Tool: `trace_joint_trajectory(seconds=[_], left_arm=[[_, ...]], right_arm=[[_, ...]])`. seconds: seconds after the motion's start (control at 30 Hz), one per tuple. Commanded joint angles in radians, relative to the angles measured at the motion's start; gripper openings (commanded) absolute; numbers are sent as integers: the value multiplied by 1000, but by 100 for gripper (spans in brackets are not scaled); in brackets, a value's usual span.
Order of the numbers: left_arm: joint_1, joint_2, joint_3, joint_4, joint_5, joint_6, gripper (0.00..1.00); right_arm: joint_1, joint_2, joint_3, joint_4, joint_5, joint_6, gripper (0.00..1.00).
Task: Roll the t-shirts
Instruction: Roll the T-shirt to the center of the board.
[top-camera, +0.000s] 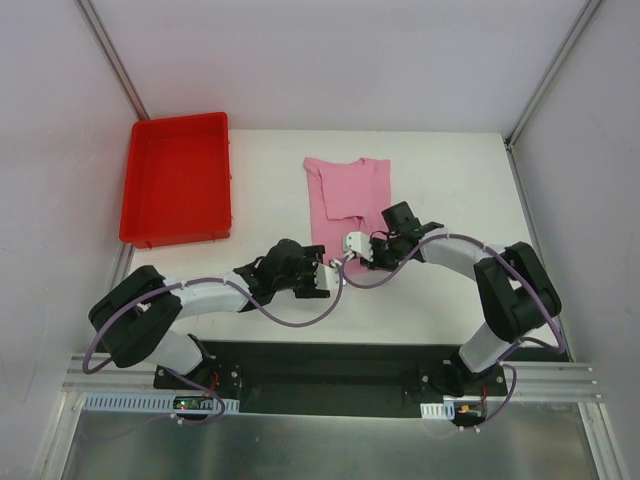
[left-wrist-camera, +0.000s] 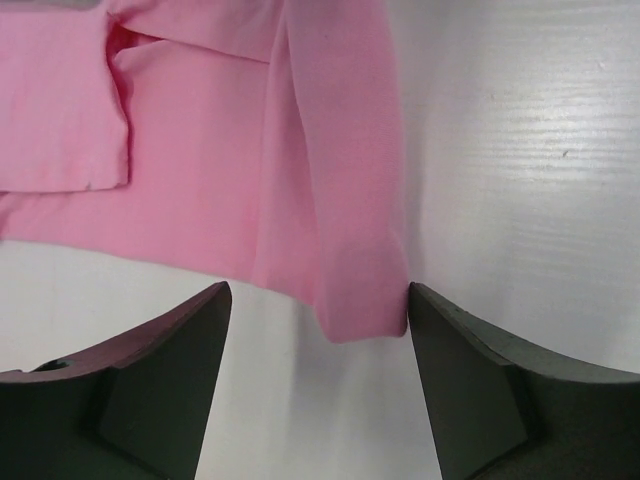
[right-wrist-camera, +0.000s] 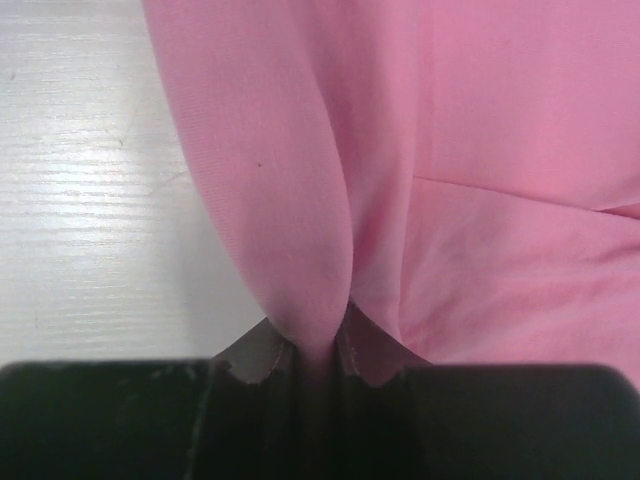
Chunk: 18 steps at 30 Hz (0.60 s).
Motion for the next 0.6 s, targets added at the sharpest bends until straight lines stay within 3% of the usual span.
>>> trace_joint_trajectory(seconds=[0.0, 0.1, 0.17, 0.23, 0.33, 0.47, 0.57], left_arm=[[-40, -34, -61, 100, 2, 166, 72], [-72, -25, -57, 123, -60, 162, 72], [-62, -24, -11, 50, -192, 26, 72], [-34, -42, 2, -37, -238, -42, 72], [-54, -111, -76, -24, -238, -18, 71], [-97, -162, -148, 36, -235, 131, 71], [-63, -195, -147, -26, -295, 96, 71]], right_arm=[[-1, 26, 50, -57, -21, 28, 10], [-7, 38, 75, -72, -23, 41, 10], [-13, 44, 84, -74, -27, 53, 9], [-13, 44, 80, -63, -20, 56, 9], [-13, 43, 80, -63, -23, 58, 9], [-16, 58, 106, -91, -31, 51, 9], [-16, 66, 112, -100, -31, 54, 9]])
